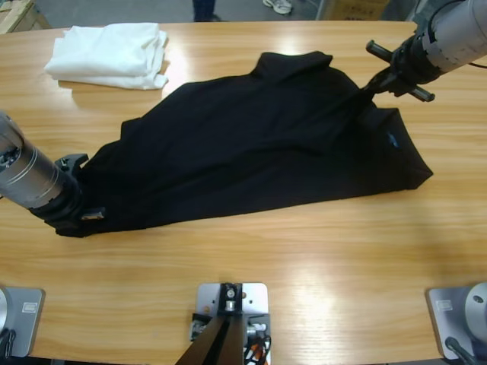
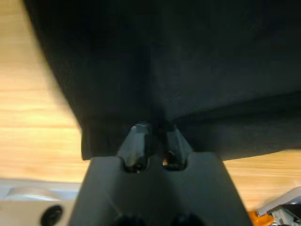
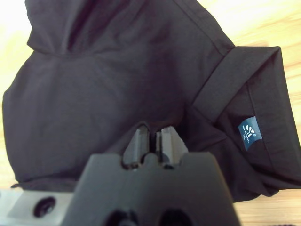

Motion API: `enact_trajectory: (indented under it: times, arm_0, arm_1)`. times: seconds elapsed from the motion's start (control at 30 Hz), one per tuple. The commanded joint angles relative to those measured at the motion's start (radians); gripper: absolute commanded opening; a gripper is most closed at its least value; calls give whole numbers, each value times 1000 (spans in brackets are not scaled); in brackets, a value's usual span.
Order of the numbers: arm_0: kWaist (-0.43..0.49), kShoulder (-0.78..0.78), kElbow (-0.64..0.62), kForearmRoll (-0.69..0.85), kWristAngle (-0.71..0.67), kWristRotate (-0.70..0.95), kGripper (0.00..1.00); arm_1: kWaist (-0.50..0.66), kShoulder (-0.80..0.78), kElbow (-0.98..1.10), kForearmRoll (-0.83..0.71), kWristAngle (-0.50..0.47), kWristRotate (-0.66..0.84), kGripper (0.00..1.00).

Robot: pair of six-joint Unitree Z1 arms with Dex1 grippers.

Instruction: Fold clothes

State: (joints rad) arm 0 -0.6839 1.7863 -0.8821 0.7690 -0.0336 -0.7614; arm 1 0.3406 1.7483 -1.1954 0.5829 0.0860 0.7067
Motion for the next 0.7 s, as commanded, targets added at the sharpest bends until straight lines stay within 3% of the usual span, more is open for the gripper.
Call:
enact_trajectory:
  times: [0.03, 0.07, 0.1, 0.13, 0.33, 0.5, 0.57, 0.63, 0.7]
  arm_0:
    - [-9, -64, -89, 100, 40, -12, 977]
    - [-9, -68, -100, 101, 40, -12, 976]
    - [-9, -69, -109, 100, 40, -12, 973]
    - [-9, -68, -115, 100, 40, -12, 973]
    - [-9, -23, -129, 100, 39, -9, 956]
    - [-24, 0, -127, 100, 58, 9, 802]
    - [-34, 13, -128, 100, 78, 24, 732]
    - [-40, 26, -129, 101, 93, 29, 637]
    - [-40, 36, -126, 101, 120, 25, 637]
  arm_1:
    - [-14, -46, 35, -20, 68, -55, 384]
    - [-13, -57, 36, -22, 84, -71, 696]
    - [-12, -80, 36, -23, 107, -87, 903]
    - [-11, -101, 39, -22, 124, -92, 993]
    - [-11, -220, 114, 20, 117, -90, 1000]
    - [32, -219, 208, -41, 167, -34, 729]
    - [60, -179, 229, -98, 195, 27, 710]
    - [75, -127, 231, -151, 214, 89, 607]
    - [75, -73, 225, -200, 222, 140, 563]
